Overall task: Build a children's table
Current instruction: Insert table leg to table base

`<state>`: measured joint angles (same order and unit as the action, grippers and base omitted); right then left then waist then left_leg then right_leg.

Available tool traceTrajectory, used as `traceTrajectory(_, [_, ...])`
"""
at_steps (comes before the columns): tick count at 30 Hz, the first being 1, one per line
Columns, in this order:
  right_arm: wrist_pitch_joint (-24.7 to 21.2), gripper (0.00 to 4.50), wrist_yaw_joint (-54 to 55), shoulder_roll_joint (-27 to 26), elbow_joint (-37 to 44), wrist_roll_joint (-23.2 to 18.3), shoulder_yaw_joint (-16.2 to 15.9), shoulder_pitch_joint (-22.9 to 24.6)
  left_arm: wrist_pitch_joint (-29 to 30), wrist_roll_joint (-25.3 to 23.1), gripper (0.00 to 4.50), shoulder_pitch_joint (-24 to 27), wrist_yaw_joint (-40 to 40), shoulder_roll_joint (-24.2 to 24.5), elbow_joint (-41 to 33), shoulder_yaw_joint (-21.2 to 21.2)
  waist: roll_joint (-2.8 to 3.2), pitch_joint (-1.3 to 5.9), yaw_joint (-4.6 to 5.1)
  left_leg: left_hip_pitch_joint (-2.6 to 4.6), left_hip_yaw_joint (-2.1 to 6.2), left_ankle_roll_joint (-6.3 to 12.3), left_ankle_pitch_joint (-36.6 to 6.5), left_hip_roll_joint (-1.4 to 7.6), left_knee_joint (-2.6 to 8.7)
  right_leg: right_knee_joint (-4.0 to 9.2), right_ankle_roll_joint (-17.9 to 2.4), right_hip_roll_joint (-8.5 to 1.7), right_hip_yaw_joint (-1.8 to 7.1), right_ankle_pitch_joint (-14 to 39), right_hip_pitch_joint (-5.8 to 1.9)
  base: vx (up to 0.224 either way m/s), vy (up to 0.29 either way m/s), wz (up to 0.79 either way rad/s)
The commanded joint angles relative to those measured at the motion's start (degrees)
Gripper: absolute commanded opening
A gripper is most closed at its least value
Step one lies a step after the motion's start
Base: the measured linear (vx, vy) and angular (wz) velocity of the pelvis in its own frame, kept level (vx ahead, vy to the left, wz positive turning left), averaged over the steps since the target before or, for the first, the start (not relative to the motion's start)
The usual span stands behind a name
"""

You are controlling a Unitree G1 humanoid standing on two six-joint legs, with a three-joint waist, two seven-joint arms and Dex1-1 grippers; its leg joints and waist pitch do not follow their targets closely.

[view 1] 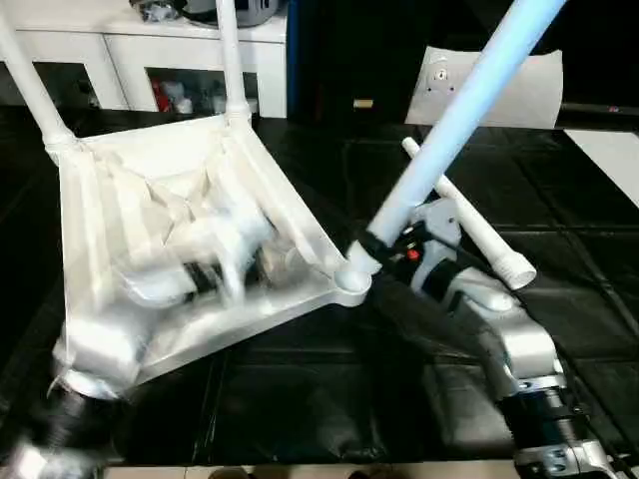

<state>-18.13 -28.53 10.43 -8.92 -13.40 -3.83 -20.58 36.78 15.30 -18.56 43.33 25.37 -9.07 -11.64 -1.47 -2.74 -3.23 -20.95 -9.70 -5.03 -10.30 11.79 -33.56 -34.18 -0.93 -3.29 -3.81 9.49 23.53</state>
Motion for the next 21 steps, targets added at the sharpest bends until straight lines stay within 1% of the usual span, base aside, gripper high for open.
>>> traceTrajectory(1, [-1.19,1.89,-0.17,0.38,2.5,-0.78,0.61,-0.35,-0.35,-2.26,4.5,-0.45,-1.56,-0.75,0.82,-1.76,0.63,3.23,0.2,0.64,0.03,-0.9,-13.91,0.99,4.05,4.3,-6.3,-3.4,2.72,18.89,-2.82,0.0,0.0,0.0])
traceTrajectory(2, [-1.58,1.89,-0.41,0.48,3.5,-1.06,0.34,0.14,-1.36,-3.74,4.5,-0.03,-3.24,-2.13,2.93,-2.88,0.48,3.17,0.25,0.55,-0.01,-0.74,-13.94,0.91,4.0,4.48,-5.89,-3.42,2.72,19.37,-2.83,0.0,0.0,0.0])
traceTrajectory(4, [-1.6,1.89,-0.44,0.51,3.91,-1.11,0.19,0.54,-2.63,-5.1,4.21,0.08,-4.91,-3.01,4.98,-3.38,0.5,3.33,0.2,0.45,0.08,-0.59,-13.29,0.86,3.91,4.54,-5.09,-3.41,2.64,19.46,-2.9,0.0,0.0,0.0])
traceTrajectory(6, [-1.91,1.89,-0.27,0.48,4.58,-1.21,-0.08,1.07,-4.27,-7.51,4.21,0.2,-6.13,-3.01,7.27,-4.7,0.87,3.41,0.2,0.46,0.18,-0.59,-13.05,0.89,3.91,4.46,-5.24,-3.4,2.61,18.45,-2.88,0.0,0.0,0.0])
traceTrajectory(7, [-2.01,1.89,-0.29,0.39,4.81,-1.19,-0.13,1.25,-4.46,-7.73,4.11,0.33,-6.12,-3.01,7.54,-5.06,0.81,3.43,0.25,0.4,0.18,-0.52,-12.89,0.87,3.92,4.48,-5.22,-3.35,2.61,17.97,-2.93,0.0,0.0,0.0])
traceTrajectory(8, [-2.08,1.89,-0.36,0.25,5.12,-1.15,-0.22,1.52,-4.7,-7.78,4.01,0.52,-6.2,-3.2,7.82,-5.35,0.77,3.56,0.24,0.41,0.2,-0.53,-12.26,0.92,3.86,4.24,-5.66,-3.42,2.64,16.46,-3.01,0.0,0.0,0.0])
traceTrajectory(9, [-2.06,1.89,-0.39,0.18,5.22,-1.14,-0.28,1.63,-5.02,-8.08,3.89,0.53,-6.38,-3.22,8.07,-5.56,0.82,3.66,0.25,0.41,0.21,-0.5,-11.47,0.98,3.83,3.99,-6.5,-3.39,2.64,14.43,-3.05,0.0,0.0,0.0])
traceTrajectory(10, [-2.07,1.89,-0.39,0.15,5.26,-1.11,-0.3,1.67,-5.21,-8.28,3.81,0.5,-6.42,-3.18,8.19,-5.74,0.85,3.67,0.25,0.41,0.19,-0.44,-11.21,1.02,3.8,3.83,-7.37,-3.38,2.65,12.9,-3.09,0.0,0.0,0.0])
traceTrajectory(11, [-2.17,1.89,-0.4,0.03,5.42,-1.05,-0.39,1.8,-5.72,-8.7,3.78,0.43,-6.4,-3.06,8.44,-6.2,0.96,3.66,0.27,0.39,0.21,-0.4,-11.17,1.02,3.82,3.79,-7.7,-3.38,2.64,12.39,-3.11,0.0,0.0,0.0])
traceTrajectory(12, [-2.16,1.89,-0.51,0.01,5.46,-1.0,-0.51,1.86,-5.59,-8.53,3.76,0.45,-6.42,-3.19,8.42,-6.1,0.96,3.59,0.3,0.43,0.16,-0.37,-11.61,1.03,3.85,3.83,-8.09,-3.39,2.63,12.43,-3.1,0.0,0.0,0.0])
traceTrajectory(14, [-2.37,1.89,-0.65,0.04,5.77,-0.95,-0.75,2.03,-6.01,-9.28,3.46,0.23,-5.79,-2.85,8.87,-6.75,1.01,3.5,0.27,0.47,0.17,-0.35,-12.38,1.01,3.88,4.0,-8.17,-3.45,2.63,13.53,-3.1,0.0,0.0,0.0])
traceTrajectory(15, [-2.4,1.89,-0.65,0.04,5.81,-0.94,-0.78,2.06,-6.2,-9.55,3.35,0.15,-5.51,-2.59,8.97,-7.06,0.97,3.44,0.29,0.56,0.16,-0.44,-13.09,1.03,3.92,4.09,-7.91,-3.45,2.62,14.69,-3.01,0.0,0.0,0.0])
traceTrajectory(16, [-2.41,1.89,-0.78,0.11,5.8,-0.78,-0.94,2.13,-6.35,-9.62,3.35,0.18,-5.46,-2.57,9.29,-7.0,0.92,3.39,0.3,0.58,0.13,-0.47,-13.65,1.0,3.91,4.21,-7.57,-3.46,2.64,15.76,-2.99,0.0,0.0,0.0])
traceTrajectory(18, [-2.53,1.89,-1.05,0.28,5.84,-0.56,-1.22,2.2,-6.15,-9.61,3.14,0.05,-5.04,-2.5,9.82,-7.05,0.97,3.33,0.32,0.63,0.18,-0.64,-14.36,0.99,3.97,4.37,-7.12,-3.48,2.61,17.33,-2.91,0.0,0.0,0.0])
traceTrajectory(20, [-2.7,1.89,-1.22,0.37,5.93,-0.52,-1.36,2.23,-6.05,-9.66,2.93,-0.11,-4.52,-2.4,10.11,-7.28,0.95,3.34,0.3,0.65,0.23,-0.7,-14.47,1.01,3.99,4.42,-6.86,-3.5,2.62,17.85,-2.88,0.0,0.0,0.0])
traceTrajectory(21, [-2.68,1.89,-1.28,0.39,5.86,-0.44,-1.52,2.27,-5.78,-9.38,2.91,-0.14,-4.13,-2.47,10.17,-7.22,0.9,3.33,0.27,0.64,0.23,-0.71,-14.51,1.01,3.98,4.42,-6.84,-3.52,2.62,17.9,-2.88,0.0,0.0,0.0])
